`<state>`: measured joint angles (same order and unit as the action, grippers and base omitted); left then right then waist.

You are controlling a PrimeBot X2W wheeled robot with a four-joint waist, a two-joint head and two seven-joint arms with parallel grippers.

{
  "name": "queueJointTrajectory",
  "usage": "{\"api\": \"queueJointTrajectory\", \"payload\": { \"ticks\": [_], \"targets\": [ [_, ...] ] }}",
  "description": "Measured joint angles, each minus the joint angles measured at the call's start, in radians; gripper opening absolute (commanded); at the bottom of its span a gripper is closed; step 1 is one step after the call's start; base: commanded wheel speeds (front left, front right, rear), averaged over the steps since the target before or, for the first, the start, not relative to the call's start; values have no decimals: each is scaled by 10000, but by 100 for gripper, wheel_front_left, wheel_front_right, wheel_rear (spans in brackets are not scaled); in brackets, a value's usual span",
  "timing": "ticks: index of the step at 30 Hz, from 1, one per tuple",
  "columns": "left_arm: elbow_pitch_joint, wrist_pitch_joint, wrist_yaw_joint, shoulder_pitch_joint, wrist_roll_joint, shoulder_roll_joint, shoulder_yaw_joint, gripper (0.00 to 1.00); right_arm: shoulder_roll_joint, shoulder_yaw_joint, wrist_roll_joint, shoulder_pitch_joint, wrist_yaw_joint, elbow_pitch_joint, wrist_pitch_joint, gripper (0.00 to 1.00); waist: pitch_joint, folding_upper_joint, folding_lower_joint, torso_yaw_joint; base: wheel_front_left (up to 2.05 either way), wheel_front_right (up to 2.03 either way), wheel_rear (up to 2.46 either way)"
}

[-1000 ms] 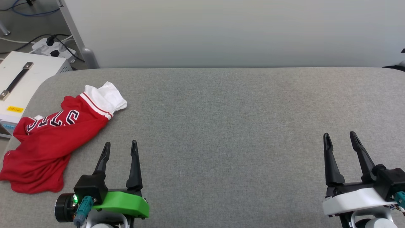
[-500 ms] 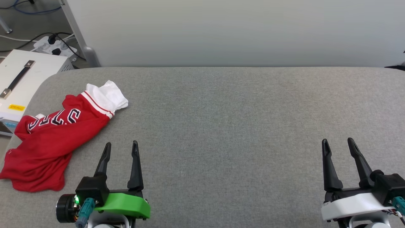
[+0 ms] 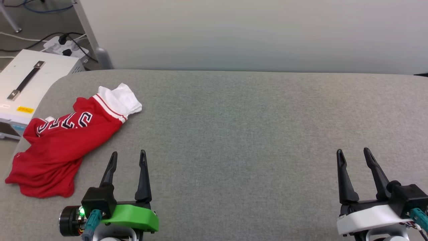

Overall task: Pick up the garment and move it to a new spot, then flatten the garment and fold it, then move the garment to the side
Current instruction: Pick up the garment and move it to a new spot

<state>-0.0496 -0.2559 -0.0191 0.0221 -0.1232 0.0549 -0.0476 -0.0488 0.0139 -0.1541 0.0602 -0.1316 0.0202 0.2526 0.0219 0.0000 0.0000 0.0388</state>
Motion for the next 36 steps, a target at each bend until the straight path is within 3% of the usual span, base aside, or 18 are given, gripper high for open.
{"api": "queueJointTrajectory", "payload": {
  "ticks": [10,36],
  "targets": [
    [-31,0,-15,-8,0,-2,267,100,0,-184,107,1,0,-27,0,100,116,0,0,802,0,0,0],
    [-84,0,-23,-13,-545,-4,882,100,8,-581,663,-83,0,71,0,100,585,0,0,3641,0,0,0]
  ]
}}
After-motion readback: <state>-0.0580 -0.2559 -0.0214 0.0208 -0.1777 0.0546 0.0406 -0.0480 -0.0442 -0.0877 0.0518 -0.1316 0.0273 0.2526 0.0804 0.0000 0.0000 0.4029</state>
